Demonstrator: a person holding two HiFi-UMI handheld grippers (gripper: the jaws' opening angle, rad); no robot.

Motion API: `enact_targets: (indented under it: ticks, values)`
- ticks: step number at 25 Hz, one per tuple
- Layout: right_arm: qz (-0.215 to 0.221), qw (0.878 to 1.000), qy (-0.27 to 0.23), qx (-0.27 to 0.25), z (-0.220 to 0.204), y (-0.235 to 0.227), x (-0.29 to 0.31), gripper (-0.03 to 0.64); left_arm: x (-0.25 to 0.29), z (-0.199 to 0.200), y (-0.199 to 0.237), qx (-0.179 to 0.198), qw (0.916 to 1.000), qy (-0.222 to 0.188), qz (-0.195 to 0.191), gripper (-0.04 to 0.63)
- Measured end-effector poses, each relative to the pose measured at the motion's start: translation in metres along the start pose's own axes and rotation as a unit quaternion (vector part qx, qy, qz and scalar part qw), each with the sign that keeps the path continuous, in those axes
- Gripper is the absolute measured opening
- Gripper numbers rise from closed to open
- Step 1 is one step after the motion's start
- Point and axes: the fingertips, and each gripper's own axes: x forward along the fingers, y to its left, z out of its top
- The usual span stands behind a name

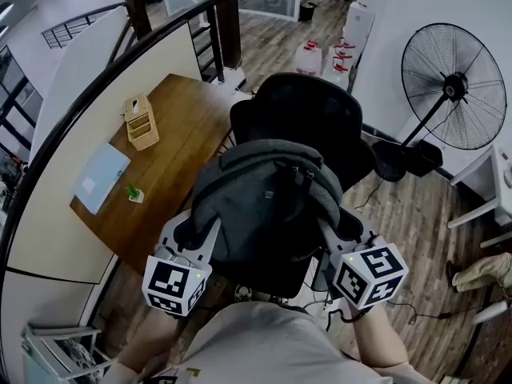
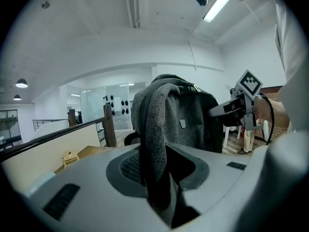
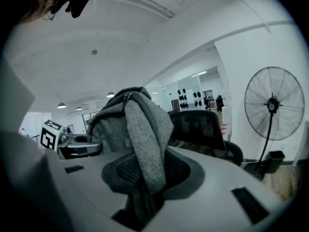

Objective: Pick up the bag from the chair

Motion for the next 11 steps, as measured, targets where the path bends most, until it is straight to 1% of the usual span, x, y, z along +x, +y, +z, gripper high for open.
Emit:
enact_targets:
  ticks: [4,11]
  values:
    - [0.000,1.000,0.001,-0.001,0.0009,-0.0004,-0.0011,0.114,-0.0010,0.0008,-0.0024,0.005,1.0000,0.002,-0.005,0.107]
    - [-0.005,1.000,-0.001,0.000,0.0000,-0.0057,-0.0050,0.114,0.0020,0.0013,-0.0087,-0.001,1.0000,0.000,-0.010,0.106]
